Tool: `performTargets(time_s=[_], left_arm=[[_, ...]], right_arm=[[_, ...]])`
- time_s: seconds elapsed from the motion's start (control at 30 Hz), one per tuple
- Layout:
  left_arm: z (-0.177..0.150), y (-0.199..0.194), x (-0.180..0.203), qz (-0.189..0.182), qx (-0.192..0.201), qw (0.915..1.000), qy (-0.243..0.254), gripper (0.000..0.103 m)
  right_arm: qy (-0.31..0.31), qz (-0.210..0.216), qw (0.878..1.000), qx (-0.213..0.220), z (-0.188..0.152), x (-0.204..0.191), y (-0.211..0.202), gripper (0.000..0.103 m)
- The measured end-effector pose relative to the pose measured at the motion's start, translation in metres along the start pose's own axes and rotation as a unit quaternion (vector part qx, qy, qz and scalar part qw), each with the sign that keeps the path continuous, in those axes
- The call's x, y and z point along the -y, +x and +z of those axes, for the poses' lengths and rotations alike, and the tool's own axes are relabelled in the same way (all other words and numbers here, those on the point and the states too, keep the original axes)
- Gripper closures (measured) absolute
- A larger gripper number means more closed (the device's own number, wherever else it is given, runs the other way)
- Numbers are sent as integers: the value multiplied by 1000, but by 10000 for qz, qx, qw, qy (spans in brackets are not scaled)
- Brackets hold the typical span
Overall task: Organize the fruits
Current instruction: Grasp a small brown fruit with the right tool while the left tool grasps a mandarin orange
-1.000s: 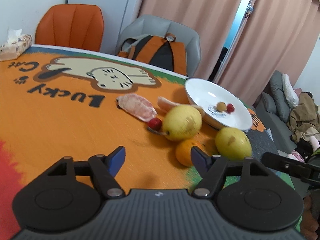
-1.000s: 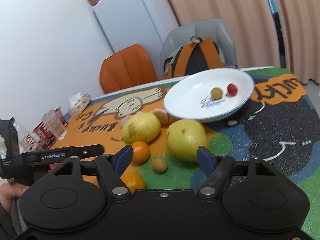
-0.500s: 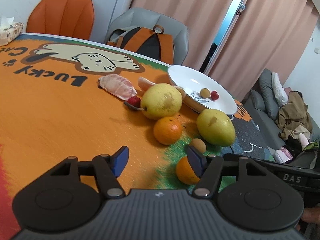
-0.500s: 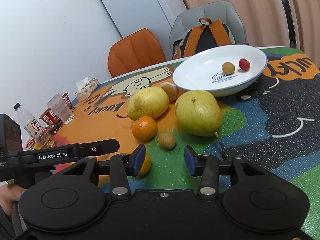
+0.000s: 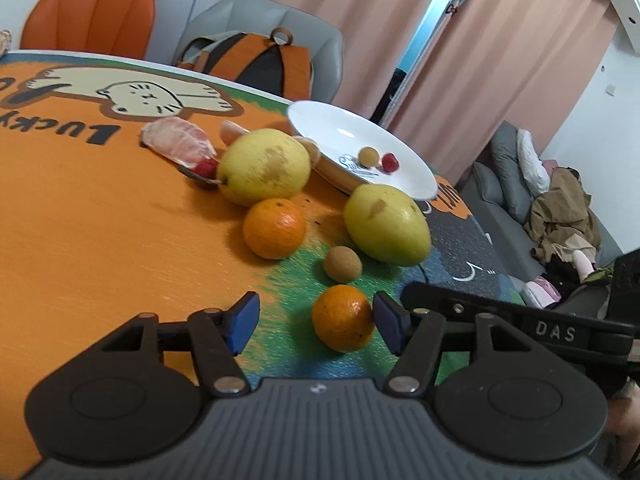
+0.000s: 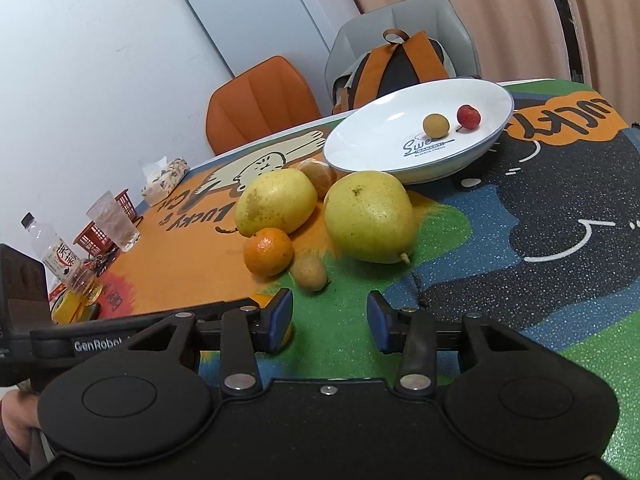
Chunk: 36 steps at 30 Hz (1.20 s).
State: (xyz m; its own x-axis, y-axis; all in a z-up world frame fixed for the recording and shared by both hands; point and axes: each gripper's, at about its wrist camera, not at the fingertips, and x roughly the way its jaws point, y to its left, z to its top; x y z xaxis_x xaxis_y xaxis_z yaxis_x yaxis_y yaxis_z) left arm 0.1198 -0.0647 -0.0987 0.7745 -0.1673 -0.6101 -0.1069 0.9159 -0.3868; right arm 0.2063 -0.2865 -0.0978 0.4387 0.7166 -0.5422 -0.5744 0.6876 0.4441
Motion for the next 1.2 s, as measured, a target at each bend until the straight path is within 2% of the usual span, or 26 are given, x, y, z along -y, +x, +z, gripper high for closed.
performTargets(time_s=[0.1, 0.17, 0.2, 0.4, 0.87, 0.93, 0.97, 1.2], left_arm=[[-2, 3, 3, -148, -85, 9999, 23, 50], [-2, 4, 1, -346, -116, 9993, -47, 65], [-2, 4, 1, -423, -121, 9990, -64, 70], [1, -2, -1, -300, -134, 9995, 11, 71], [11, -25, -35, 390, 172, 9990, -164, 71], [11, -27, -37, 430, 186, 9988, -172, 71], [11, -28, -38, 443, 194, 9987, -172, 71], [16, -41, -47, 559, 331, 9977, -191, 71]], right_arm=[[-7, 30, 10000, -24, 2, -2, 5, 61], [-39, 41, 10000, -60, 4, -4, 9, 61], [-58, 46, 9999, -73, 5, -5, 11, 61], [-133, 100, 9998, -137, 8, -13, 23, 61], [-313, -33, 9991, -274, 11, -25, 46, 61], [-336, -53, 9989, -315, 10, -25, 50, 68], [-355, -67, 9988, -321, 9, -26, 52, 78], [-424, 70, 9987, -267, 15, -37, 49, 79]])
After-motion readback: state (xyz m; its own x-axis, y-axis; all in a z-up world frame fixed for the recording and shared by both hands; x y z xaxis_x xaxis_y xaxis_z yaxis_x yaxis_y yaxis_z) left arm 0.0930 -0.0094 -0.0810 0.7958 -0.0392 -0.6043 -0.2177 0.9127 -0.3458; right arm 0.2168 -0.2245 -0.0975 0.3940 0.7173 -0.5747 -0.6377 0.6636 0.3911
